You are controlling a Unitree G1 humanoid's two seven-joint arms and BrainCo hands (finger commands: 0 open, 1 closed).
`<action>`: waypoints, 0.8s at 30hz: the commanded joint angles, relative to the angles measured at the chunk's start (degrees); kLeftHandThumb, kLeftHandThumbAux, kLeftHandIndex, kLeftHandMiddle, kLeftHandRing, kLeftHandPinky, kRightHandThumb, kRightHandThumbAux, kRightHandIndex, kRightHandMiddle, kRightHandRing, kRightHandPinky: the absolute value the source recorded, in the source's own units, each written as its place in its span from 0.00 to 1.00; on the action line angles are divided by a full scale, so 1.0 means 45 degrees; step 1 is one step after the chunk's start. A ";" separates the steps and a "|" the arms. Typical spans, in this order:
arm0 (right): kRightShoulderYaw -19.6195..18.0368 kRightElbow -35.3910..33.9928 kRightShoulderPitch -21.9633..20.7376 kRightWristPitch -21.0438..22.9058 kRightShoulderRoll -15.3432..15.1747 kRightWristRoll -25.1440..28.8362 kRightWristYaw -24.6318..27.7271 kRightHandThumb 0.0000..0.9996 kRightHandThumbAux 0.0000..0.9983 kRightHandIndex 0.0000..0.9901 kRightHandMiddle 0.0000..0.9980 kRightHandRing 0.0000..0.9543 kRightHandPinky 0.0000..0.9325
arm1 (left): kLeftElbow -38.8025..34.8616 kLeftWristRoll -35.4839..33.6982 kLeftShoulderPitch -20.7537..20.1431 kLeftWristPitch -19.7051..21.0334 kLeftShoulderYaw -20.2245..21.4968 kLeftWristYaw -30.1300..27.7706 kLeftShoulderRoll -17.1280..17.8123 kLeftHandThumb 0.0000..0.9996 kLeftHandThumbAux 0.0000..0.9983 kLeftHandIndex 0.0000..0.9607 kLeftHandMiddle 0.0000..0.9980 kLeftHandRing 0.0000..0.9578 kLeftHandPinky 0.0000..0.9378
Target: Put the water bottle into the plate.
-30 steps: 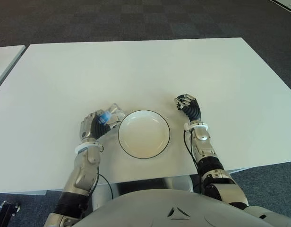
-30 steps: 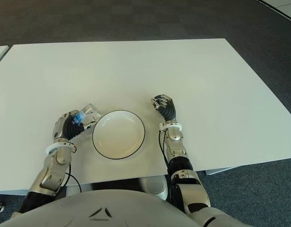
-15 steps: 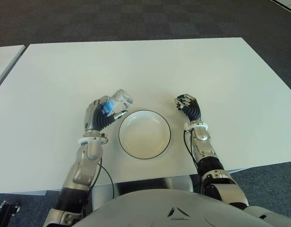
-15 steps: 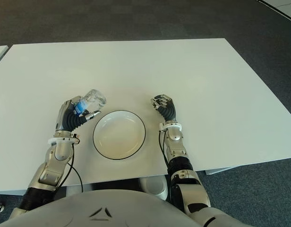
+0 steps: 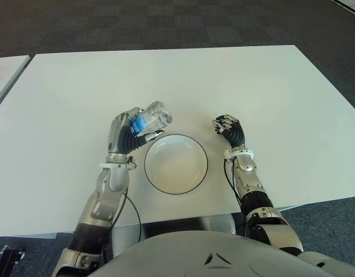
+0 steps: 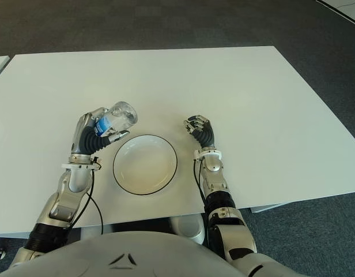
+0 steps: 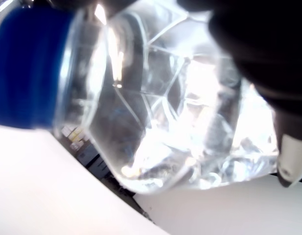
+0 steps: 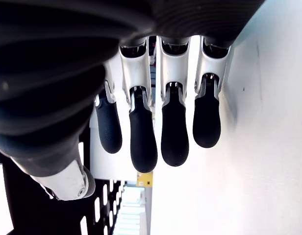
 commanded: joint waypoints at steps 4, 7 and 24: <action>-0.0027 0.0562 0.0573 0.0906 0.0104 0.0135 0.0014 0.71 0.73 0.44 0.61 0.62 0.63 | 0.0424 0.1194 -0.1199 -0.1354 -0.0427 0.0581 0.0366 0.75 0.70 0.46 0.92 0.95 0.94; -0.0043 0.0565 0.0570 0.0929 0.0115 0.0141 -0.0015 0.71 0.73 0.44 0.61 0.62 0.63 | 0.0601 0.1635 -0.1444 -0.1527 -0.0690 0.0581 0.0390 0.75 0.70 0.46 0.92 0.95 0.94; -0.0050 0.0668 0.0555 0.0868 0.0049 0.0114 -0.0044 0.71 0.73 0.44 0.61 0.62 0.63 | 0.0981 0.2752 -0.1979 -0.1590 -0.2317 -0.1280 0.0951 0.75 0.70 0.46 0.90 0.93 0.93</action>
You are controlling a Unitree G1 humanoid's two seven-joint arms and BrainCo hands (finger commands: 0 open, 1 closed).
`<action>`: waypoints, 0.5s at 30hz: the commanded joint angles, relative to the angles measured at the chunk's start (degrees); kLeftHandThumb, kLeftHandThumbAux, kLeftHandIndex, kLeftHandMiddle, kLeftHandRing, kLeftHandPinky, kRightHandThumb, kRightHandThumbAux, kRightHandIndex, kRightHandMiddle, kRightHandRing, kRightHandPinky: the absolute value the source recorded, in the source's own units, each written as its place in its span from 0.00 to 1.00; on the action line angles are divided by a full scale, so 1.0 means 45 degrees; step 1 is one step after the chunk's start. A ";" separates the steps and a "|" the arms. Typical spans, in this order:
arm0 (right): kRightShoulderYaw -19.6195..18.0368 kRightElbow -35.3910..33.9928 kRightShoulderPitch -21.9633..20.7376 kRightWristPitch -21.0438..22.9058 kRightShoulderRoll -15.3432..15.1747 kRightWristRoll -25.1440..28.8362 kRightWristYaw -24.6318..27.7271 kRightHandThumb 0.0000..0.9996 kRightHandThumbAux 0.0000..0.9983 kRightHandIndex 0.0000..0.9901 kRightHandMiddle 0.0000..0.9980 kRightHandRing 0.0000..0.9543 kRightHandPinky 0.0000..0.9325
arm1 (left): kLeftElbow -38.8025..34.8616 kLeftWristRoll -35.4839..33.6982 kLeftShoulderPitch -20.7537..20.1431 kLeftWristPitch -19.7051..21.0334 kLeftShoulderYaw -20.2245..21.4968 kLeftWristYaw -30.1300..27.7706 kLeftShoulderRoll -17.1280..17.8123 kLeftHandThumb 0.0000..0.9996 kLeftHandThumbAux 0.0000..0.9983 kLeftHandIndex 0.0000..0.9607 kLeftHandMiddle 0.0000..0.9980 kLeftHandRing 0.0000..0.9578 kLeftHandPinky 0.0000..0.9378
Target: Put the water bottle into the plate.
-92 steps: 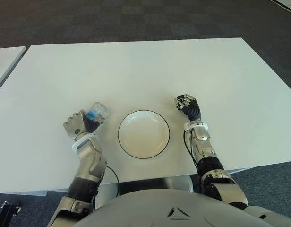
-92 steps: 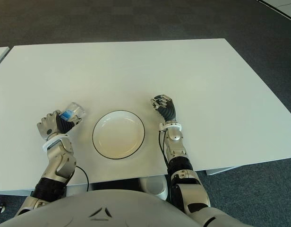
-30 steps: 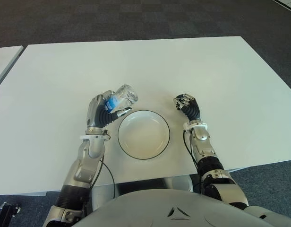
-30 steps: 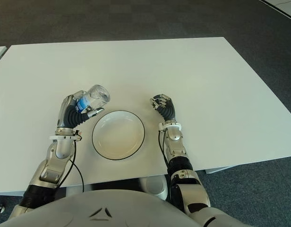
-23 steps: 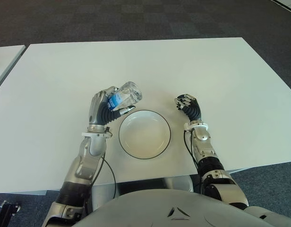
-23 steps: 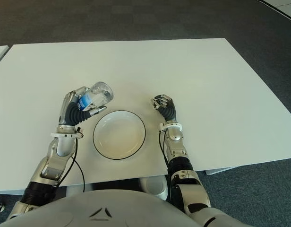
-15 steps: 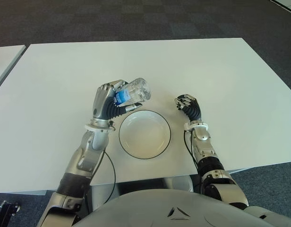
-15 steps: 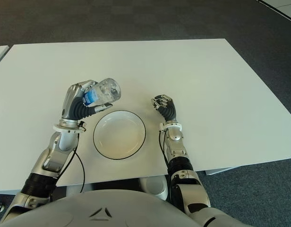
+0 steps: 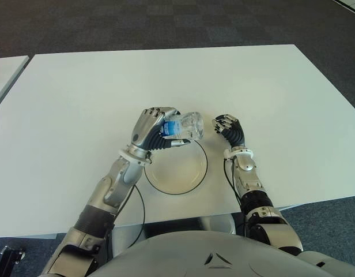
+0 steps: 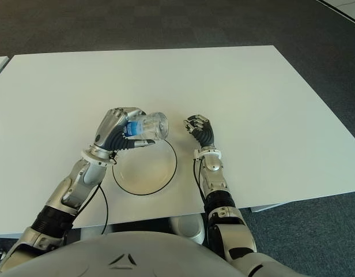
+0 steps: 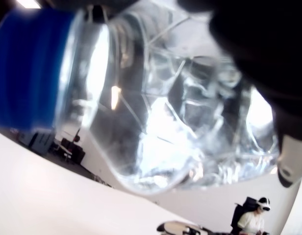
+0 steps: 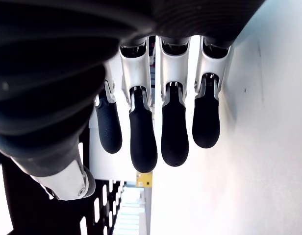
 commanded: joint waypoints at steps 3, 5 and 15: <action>-0.0021 0.0622 0.0617 0.0826 0.0055 0.0102 0.0000 0.71 0.73 0.44 0.62 0.62 0.64 | 0.0742 0.0710 -0.0570 0.0040 -0.0682 -0.0522 0.0260 0.75 0.70 0.46 0.90 0.93 0.92; -0.0017 0.0595 0.0623 0.0842 0.0054 0.0100 -0.0002 0.71 0.73 0.44 0.62 0.63 0.64 | 0.0910 0.0817 -0.0503 0.0304 -0.0953 -0.0782 0.0138 0.75 0.70 0.46 0.90 0.93 0.92; -0.0136 0.0598 0.0591 0.0894 0.0105 0.0323 0.0166 0.71 0.73 0.44 0.62 0.62 0.63 | 0.0384 -0.0068 -0.0163 0.1157 -0.1312 -0.3117 0.0222 0.75 0.70 0.46 0.90 0.92 0.92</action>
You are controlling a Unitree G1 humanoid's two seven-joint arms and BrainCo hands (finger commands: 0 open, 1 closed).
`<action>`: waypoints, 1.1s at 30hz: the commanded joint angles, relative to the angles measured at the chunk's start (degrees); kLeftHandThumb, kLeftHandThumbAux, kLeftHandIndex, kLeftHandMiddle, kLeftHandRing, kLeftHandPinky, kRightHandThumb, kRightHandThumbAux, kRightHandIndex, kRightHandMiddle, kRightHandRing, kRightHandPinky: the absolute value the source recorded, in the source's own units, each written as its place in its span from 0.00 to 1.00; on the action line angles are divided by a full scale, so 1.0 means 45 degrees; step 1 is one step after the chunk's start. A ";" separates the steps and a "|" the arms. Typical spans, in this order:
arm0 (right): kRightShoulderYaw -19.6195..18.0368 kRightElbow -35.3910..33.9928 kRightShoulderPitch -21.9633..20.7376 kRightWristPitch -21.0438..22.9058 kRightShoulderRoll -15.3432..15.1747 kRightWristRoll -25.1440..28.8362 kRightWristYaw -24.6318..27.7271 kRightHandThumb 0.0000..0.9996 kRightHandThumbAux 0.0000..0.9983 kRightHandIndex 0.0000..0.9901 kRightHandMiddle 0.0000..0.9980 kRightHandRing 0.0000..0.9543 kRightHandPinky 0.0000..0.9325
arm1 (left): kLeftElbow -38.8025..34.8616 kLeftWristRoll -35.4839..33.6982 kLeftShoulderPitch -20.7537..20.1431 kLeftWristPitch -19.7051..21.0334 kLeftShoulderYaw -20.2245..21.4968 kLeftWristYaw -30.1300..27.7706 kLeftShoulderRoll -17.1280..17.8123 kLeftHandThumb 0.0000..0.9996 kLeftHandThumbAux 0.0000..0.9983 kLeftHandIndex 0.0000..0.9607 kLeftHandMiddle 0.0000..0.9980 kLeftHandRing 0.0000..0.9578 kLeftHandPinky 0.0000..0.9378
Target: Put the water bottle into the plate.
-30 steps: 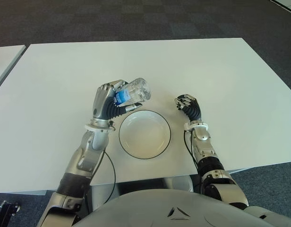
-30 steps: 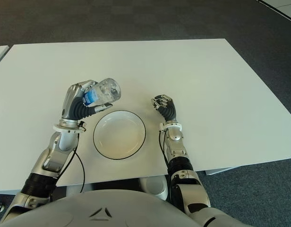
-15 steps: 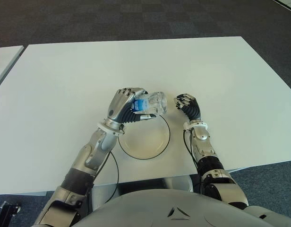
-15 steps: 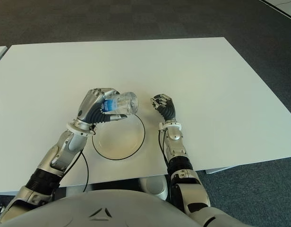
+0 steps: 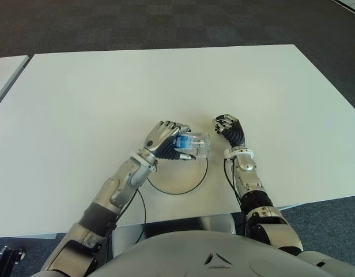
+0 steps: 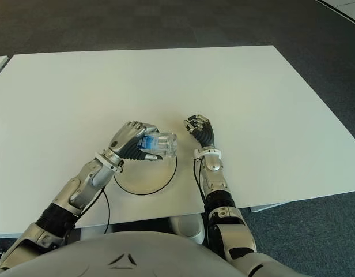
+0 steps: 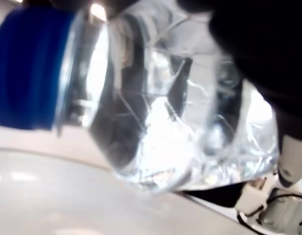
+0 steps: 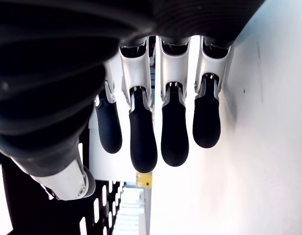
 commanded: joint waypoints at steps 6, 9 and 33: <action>-0.0116 0.0684 0.0571 0.0884 0.0094 0.0237 0.0043 0.71 0.73 0.44 0.62 0.62 0.63 | -0.0340 -0.0342 0.0118 0.0539 -0.0291 -0.1462 0.0200 0.75 0.70 0.46 0.89 0.92 0.91; -0.0096 0.0699 0.0568 0.0843 0.0069 0.0177 0.0006 0.71 0.73 0.44 0.62 0.62 0.64 | -0.0260 -0.0078 0.0130 0.0631 -0.0464 -0.1704 0.0326 0.75 0.70 0.46 0.89 0.92 0.91; 0.0029 0.0588 0.0629 0.0766 -0.0047 0.0096 0.0038 0.71 0.73 0.44 0.62 0.63 0.65 | -0.1230 0.0902 0.0536 0.3610 -0.1048 -0.4438 0.0643 0.73 0.70 0.46 0.81 0.85 0.83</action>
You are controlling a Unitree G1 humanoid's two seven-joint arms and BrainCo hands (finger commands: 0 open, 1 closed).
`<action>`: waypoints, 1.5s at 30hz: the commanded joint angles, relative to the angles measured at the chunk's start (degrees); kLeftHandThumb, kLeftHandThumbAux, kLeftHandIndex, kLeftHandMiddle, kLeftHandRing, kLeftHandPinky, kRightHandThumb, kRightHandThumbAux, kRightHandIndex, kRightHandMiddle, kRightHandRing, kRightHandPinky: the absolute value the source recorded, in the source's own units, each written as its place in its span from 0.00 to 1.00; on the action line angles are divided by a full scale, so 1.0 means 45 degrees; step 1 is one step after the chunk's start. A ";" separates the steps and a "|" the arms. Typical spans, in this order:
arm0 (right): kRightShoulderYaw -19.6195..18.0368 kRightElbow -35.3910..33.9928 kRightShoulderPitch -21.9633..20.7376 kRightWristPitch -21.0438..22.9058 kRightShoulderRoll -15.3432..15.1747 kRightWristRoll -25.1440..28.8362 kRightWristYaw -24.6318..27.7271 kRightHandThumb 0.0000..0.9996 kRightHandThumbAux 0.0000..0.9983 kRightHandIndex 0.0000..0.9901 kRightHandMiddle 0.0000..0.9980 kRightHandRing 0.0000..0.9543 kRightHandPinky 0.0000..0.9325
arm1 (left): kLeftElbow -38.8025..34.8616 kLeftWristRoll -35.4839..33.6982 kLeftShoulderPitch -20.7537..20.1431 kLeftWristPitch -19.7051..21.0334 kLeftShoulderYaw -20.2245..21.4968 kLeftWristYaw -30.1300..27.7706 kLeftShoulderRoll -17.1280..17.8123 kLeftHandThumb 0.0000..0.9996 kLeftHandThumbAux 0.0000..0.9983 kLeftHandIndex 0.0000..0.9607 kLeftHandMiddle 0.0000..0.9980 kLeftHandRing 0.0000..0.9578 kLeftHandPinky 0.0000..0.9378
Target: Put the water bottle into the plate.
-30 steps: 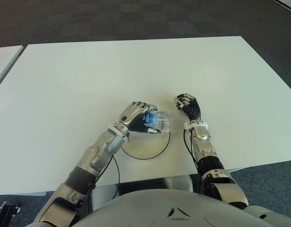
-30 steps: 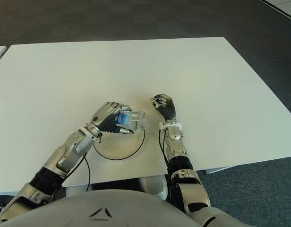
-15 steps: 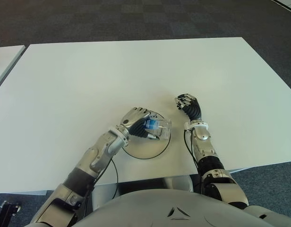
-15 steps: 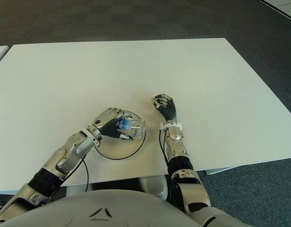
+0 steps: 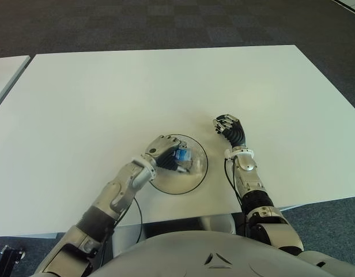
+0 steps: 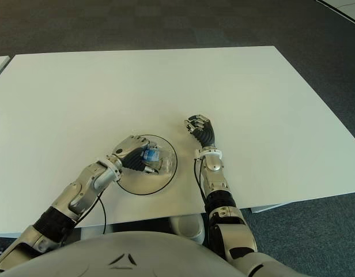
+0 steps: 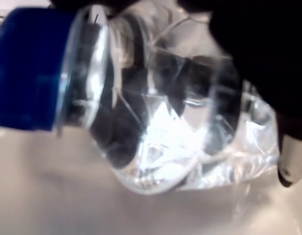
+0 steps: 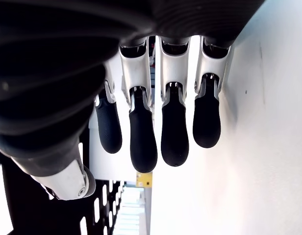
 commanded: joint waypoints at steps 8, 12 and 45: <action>0.0017 0.0478 0.0662 0.0791 -0.0003 0.0034 0.0033 0.71 0.73 0.44 0.62 0.63 0.64 | -0.1070 0.0269 0.0359 0.1742 -0.0368 -0.2182 0.0235 0.72 0.70 0.45 0.73 0.76 0.72; 0.0027 0.0494 0.0654 0.0819 -0.0023 0.0021 0.0020 0.71 0.73 0.44 0.62 0.63 0.64 | -0.1165 0.0260 0.0358 0.1831 -0.0439 -0.2265 0.0300 0.72 0.70 0.45 0.70 0.73 0.69; -0.0027 0.0616 0.0563 0.0886 -0.0003 0.0108 -0.0084 0.71 0.73 0.44 0.62 0.63 0.64 | -0.1208 -0.1075 0.0686 -0.0402 -0.0020 -0.0897 0.1014 0.40 0.67 0.09 0.19 0.18 0.18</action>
